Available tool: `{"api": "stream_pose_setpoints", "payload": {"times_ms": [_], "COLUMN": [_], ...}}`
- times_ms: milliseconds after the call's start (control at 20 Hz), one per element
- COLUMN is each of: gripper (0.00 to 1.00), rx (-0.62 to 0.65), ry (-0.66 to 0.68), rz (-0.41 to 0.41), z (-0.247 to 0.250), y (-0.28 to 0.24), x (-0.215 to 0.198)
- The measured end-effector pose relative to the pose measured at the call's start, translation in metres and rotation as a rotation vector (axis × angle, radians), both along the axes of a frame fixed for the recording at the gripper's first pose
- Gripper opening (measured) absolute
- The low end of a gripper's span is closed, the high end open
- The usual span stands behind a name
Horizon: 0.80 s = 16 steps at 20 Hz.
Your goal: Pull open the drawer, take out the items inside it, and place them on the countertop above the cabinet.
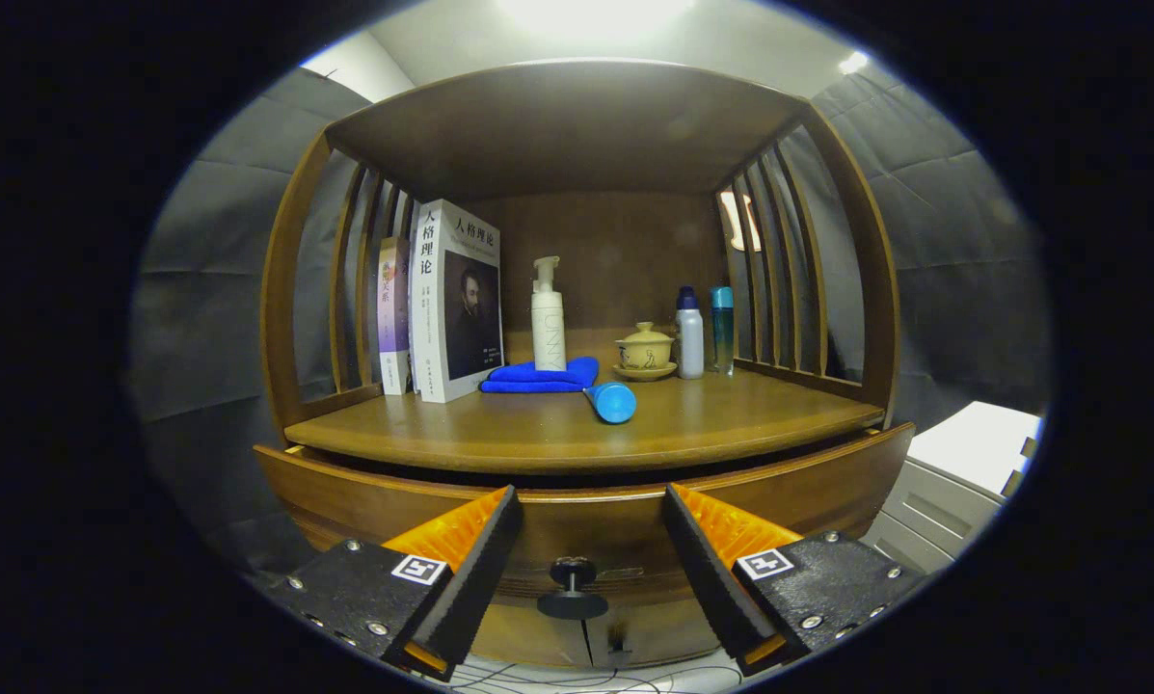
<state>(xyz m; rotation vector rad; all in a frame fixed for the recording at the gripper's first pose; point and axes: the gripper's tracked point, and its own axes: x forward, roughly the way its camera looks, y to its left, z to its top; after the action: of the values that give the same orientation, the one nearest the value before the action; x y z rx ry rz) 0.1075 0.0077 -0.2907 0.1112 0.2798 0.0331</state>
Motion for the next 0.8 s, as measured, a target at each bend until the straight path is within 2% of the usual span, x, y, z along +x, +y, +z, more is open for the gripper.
{"api": "stream_pose_setpoints", "payload": {"times_ms": [250,450,600,800], "gripper": [0.94,0.94,0.94,0.95], "rx": [0.001,0.008,-0.017,-0.027], "ry": [-0.005,-0.01,0.047,0.009], "rz": [-0.015,-0.02,-0.016,0.006], "z": [-0.003,-0.005,-0.008,0.04], "y": [0.001,0.002,-0.008,-0.02], "x": [0.018,0.018,0.011,0.012]}}
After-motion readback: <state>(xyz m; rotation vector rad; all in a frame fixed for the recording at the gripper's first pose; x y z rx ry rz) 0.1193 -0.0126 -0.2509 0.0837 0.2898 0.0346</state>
